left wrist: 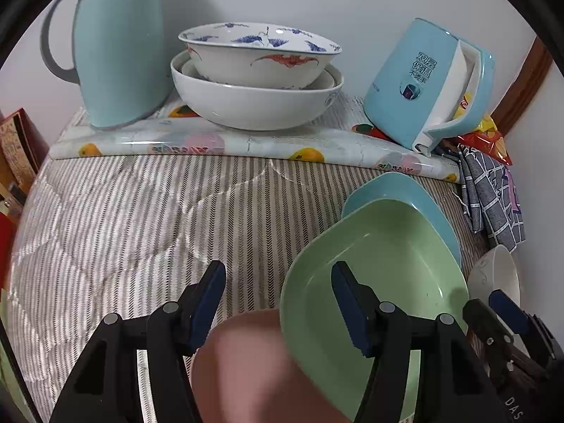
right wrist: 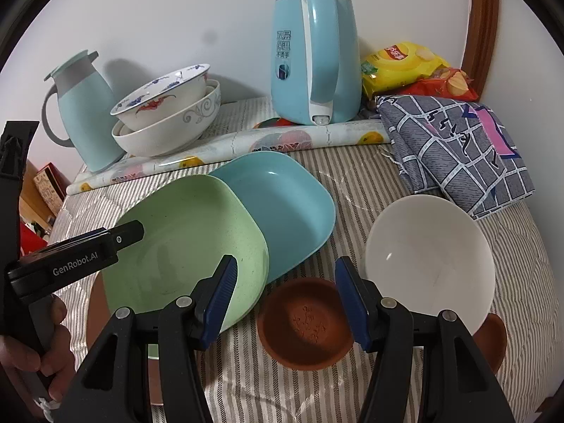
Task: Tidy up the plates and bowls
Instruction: 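Move both grippers toward the rim of the green square plate, then close both grippers on the green plate rim and lift it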
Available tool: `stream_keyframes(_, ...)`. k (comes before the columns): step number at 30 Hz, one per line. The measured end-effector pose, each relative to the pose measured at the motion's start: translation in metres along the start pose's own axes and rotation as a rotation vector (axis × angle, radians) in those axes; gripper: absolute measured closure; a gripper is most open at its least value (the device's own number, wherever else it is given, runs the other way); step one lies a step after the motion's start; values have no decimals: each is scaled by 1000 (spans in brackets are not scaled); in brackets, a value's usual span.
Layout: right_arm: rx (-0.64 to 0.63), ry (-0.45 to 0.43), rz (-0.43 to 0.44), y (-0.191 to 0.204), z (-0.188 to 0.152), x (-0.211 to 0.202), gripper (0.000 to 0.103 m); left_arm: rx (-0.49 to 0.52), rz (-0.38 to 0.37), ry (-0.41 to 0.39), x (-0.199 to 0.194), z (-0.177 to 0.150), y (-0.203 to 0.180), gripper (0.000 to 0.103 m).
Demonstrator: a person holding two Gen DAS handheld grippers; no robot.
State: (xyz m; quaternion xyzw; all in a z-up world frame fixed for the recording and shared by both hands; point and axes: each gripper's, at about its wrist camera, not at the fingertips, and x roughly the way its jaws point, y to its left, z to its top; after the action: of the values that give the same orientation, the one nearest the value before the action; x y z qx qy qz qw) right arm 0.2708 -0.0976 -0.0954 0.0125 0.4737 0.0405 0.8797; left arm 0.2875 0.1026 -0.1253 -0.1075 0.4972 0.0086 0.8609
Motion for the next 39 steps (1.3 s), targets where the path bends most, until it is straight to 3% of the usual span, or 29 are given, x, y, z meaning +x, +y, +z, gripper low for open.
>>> stream_keyframes(11,-6,49,12,5,2,24,60,11,-10,22,15,3,-1,45)
stream_keyframes(14,-10,71,12,6,1,33,74,11,-34,22,15,2,-2,53)
stream_keyframes(16,-4,73,28,5,0,34,76,16,-44,19,14,2,-3,61)
stream_keyframes(20,-10,59,46,8,-1,33,92,22,-93,20,13,0,-7,77)
stream_keyframes(28,8,49,35,6,-1,27,94,28,-100,1,-1,-2,-9,88)
stream_keyframes(39,37,-9,34,0,-5,-11,96,53,-121,-65,-43,-12,-15,90)
